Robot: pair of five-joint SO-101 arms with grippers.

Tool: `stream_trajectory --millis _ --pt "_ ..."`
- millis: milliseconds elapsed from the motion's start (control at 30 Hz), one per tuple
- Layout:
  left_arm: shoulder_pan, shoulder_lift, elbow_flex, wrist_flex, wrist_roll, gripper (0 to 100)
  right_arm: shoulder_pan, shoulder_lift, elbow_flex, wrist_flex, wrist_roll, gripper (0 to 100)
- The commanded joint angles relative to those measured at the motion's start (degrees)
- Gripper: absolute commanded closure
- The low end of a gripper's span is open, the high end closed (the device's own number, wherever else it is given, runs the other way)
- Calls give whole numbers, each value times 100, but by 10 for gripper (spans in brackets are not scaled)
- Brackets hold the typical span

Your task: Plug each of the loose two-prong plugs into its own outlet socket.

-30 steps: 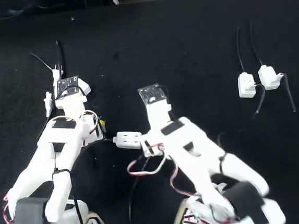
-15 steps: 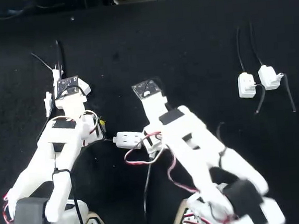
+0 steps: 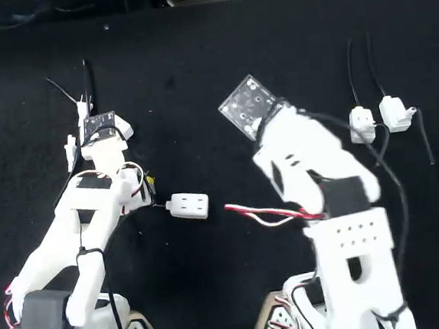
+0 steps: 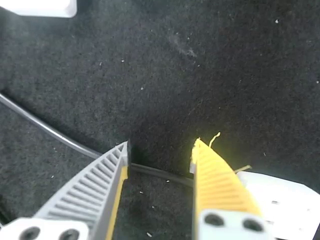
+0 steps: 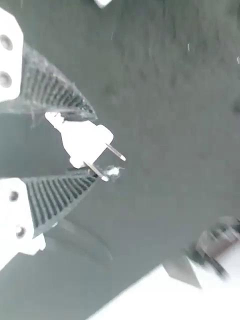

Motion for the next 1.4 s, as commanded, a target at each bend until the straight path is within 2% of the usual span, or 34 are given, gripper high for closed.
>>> stream_trajectory --millis 0,100,233,300,400,567,767,1033,1267,1367 --pt "-57 -202 -13 -62 53 798 132 -171 -479 9 1037 988" --pt "-57 -202 -13 -62 53 798 123 -163 -330 211 1380 988" --pt "-57 -202 -13 -62 53 798 -185 -31 593 853 2321 988" --pt "-57 -202 -13 -62 53 798 -352 22 1262 791 2523 988" --pt "-57 -202 -13 -62 53 798 -677 13 2334 141 2479 988" --pt "-57 -202 -13 -62 53 798 -1090 40 3767 -1152 1829 966" --pt "-57 -202 -13 -62 53 798 -1099 13 4048 -1081 738 758" --pt "-57 -202 -13 -62 53 798 -589 48 2448 589 -598 846" --pt "-57 -202 -13 -62 53 798 -501 259 2563 607 -791 869" --pt "-57 -202 -13 -62 53 798 -501 646 2747 211 -809 868"
